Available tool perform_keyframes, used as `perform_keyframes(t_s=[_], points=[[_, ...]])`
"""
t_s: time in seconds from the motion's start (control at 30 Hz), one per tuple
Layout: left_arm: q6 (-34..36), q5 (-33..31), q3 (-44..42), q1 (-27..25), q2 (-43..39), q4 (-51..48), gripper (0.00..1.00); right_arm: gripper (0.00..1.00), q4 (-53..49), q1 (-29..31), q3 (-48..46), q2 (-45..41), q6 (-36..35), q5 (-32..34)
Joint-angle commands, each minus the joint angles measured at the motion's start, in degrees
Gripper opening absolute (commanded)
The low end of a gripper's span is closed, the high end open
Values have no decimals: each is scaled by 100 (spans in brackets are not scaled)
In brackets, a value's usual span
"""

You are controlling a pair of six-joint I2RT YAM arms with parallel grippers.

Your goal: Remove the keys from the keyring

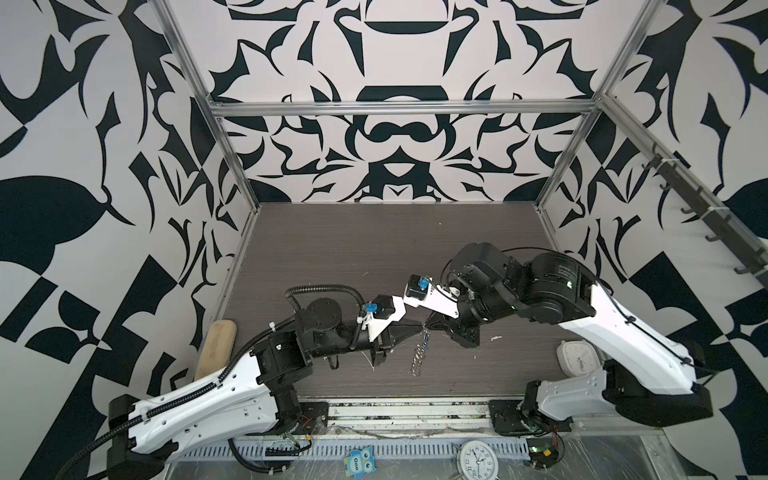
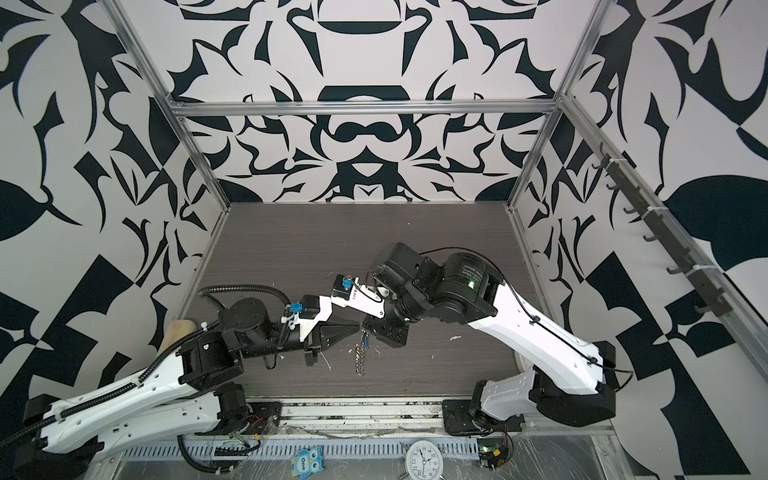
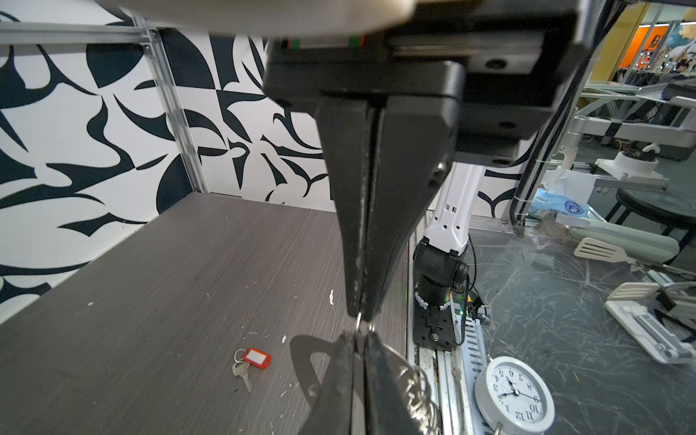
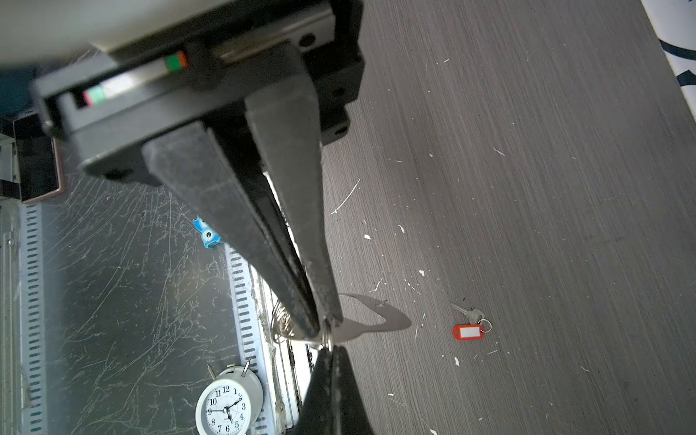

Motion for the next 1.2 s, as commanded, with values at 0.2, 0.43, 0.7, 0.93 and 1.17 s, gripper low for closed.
perform_keyframes(t_s=[0.2, 0.43, 0.7, 0.93, 1.17], points=[[57, 295, 266, 19, 69, -165, 22, 0, 110, 7, 197, -47, -178, -257], [-88, 846, 436, 229, 212, -367, 25, 0, 154, 8, 190, -84, -197, -266], [-248, 1105, 434, 419, 306, -328, 23, 0, 329, 5, 92, -182, -155, -240], [-302, 1114, 316, 472, 211, -213, 23, 0, 482, 8, 1, -291, -151, -231], [-339, 1263, 259, 514, 164, -108, 14, 0, 636, 6, -120, -349, -134, -312]])
